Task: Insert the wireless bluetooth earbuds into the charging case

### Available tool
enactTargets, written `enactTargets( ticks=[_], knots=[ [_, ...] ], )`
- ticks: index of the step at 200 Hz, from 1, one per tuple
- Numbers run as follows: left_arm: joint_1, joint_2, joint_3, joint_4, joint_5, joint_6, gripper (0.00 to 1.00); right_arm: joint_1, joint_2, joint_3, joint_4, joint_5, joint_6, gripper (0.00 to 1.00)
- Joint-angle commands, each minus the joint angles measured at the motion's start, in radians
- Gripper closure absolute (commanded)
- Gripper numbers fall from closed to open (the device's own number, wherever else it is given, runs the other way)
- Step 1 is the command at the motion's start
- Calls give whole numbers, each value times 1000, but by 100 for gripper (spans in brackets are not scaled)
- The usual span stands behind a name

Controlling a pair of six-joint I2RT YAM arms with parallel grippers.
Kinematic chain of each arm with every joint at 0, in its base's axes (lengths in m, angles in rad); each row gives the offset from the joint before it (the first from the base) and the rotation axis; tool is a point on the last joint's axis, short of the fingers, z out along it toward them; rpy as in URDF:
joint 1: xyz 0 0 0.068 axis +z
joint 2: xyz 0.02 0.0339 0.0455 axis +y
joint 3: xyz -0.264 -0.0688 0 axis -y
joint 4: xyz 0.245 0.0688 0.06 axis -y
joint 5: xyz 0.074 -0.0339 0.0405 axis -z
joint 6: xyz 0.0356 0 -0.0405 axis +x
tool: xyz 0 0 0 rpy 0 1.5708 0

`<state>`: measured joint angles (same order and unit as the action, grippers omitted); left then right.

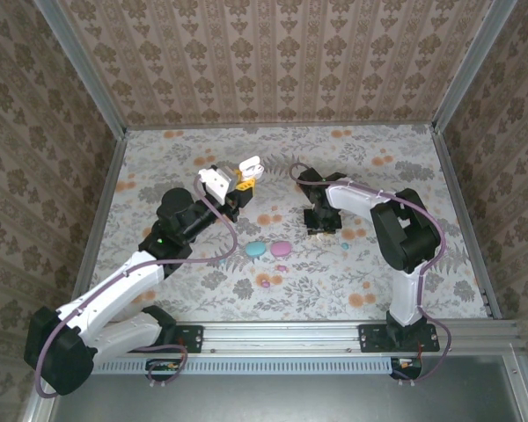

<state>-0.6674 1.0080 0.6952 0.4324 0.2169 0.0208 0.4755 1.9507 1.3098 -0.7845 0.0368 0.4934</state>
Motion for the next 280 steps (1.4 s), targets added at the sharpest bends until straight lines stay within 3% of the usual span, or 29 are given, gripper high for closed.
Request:
enactTargets(
  ticks=[1,116,238,280],
  knots=[
    [-7,-8,33,34,8,-8,74,-4,30,13,-13,-24,-17,67],
    [-10,32,42,32,17,-22,75,-11,-65,-27,-6,-30,-5,71],
    [-61,287,86,138,40,-142,75,-11,-588,-34,153,60,93,70],
    [-99,363,114,185,34,-177,76,10,-642,20,211,41,106,70]
  ],
)
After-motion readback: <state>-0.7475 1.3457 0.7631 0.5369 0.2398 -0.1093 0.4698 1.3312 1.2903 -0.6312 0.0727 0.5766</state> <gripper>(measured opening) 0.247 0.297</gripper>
